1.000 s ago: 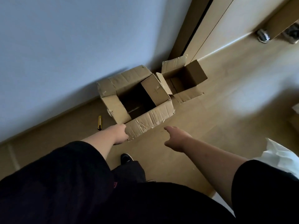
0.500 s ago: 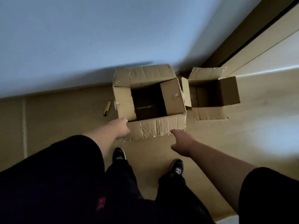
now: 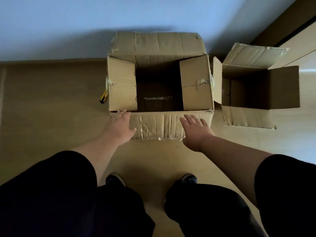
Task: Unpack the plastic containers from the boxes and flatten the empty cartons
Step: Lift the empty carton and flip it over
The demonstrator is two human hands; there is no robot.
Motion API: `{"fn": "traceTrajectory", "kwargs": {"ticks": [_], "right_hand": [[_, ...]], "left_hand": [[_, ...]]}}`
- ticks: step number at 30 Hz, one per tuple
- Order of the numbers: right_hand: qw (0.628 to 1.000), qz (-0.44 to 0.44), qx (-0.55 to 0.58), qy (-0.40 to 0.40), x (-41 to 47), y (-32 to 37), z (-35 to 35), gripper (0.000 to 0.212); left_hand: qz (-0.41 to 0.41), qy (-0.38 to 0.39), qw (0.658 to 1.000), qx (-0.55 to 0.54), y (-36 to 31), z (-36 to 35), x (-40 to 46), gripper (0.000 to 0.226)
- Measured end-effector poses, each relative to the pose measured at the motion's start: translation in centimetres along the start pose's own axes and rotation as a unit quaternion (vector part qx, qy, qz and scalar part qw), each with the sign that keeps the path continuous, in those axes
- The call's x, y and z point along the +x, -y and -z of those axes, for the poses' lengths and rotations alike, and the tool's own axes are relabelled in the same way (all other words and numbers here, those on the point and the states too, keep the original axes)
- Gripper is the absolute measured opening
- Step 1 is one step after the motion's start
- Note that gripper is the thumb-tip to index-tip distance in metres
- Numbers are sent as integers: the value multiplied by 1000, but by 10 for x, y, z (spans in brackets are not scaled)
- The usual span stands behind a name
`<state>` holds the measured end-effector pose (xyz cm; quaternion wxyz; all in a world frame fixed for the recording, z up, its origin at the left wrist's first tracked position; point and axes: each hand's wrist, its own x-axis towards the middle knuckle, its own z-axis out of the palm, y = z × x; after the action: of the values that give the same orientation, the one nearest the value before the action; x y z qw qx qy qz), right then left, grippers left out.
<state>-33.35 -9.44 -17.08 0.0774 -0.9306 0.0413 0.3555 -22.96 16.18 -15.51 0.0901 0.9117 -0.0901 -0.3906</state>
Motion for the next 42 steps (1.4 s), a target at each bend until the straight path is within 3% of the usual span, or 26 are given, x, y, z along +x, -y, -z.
{"fn": "traceTrajectory", "kwargs": {"ticks": [4, 7, 10, 14, 21, 27, 34, 37, 42], "right_hand": [[997, 6, -36, -74, 49, -11, -48, 73], [987, -13, -25, -159, 80, -13, -70, 70], [974, -17, -42, -224, 103, -14, -85, 72], [944, -10, -64, -323, 120, -17, -100, 74], [929, -30, -70, -362, 125, -11, -108, 59], [893, -17, -28, -448, 141, -15, -121, 40], [923, 8, 26, -383, 121, -21, -109, 22], [922, 18, 27, -386, 108, -17, -105, 17], [958, 66, 5, -279, 95, -5, -98, 22]], "left_hand": [[-54, -122, 991, 8, 28, -32, 58, 54], [-85, -143, 984, 56, 55, -49, 94, 46], [-138, -179, 966, 128, 76, -61, 119, 54], [-176, -266, 939, 127, 88, -80, 129, 57], [-174, -264, 933, 170, 94, -86, 133, 51], [-173, -362, 898, 181, 92, -95, 150, 34], [-236, -375, 883, 155, 99, -95, 142, 26], [-232, -371, 878, 194, 99, -91, 121, 26], [-202, -252, 900, 293, 103, -75, 93, 50]]}}
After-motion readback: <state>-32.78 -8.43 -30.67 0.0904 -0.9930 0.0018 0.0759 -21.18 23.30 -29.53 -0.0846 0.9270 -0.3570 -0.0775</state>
